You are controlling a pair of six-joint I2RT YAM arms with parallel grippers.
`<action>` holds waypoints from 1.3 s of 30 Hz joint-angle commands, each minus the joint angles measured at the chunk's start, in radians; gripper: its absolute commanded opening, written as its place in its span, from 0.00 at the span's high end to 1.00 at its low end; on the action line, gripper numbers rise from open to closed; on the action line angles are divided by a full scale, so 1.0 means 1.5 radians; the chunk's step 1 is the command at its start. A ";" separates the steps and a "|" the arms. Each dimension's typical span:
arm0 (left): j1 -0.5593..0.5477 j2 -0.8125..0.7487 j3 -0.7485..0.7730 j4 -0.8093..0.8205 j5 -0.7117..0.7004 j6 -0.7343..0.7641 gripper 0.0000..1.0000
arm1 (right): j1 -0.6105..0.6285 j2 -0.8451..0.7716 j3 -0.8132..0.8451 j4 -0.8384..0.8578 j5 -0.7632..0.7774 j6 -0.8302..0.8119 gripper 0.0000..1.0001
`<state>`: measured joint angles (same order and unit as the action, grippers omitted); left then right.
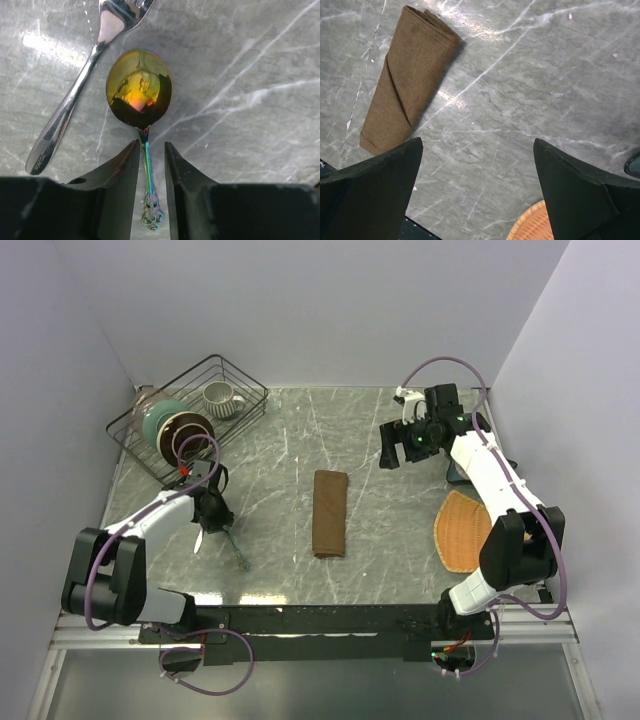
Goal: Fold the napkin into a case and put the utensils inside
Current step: Pick up the spoon from the center of the board, then place the spoon at the center of the board.
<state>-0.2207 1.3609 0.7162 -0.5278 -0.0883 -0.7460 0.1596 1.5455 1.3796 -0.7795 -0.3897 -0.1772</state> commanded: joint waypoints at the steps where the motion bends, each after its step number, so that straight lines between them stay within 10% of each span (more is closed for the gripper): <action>1: -0.004 0.031 0.026 0.016 -0.014 -0.009 0.68 | -0.016 -0.006 -0.005 -0.009 -0.005 -0.005 0.00; 14: -0.047 0.100 0.104 0.018 -0.002 -0.012 0.90 | -0.046 -0.038 -0.050 -0.012 -0.007 -0.004 0.00; 27: -0.225 0.309 0.635 0.071 -0.039 0.122 0.99 | -0.058 0.003 -0.045 -0.044 -0.080 0.014 0.00; 39: -0.304 0.357 0.601 0.291 -0.171 0.111 0.99 | -0.058 0.015 -0.056 -0.021 -0.095 0.061 0.00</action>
<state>-0.6697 1.9167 1.6569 -0.2939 -0.2337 -0.5648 0.0799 1.5585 1.3003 -0.8326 -0.5102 -0.1192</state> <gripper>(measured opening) 0.014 0.997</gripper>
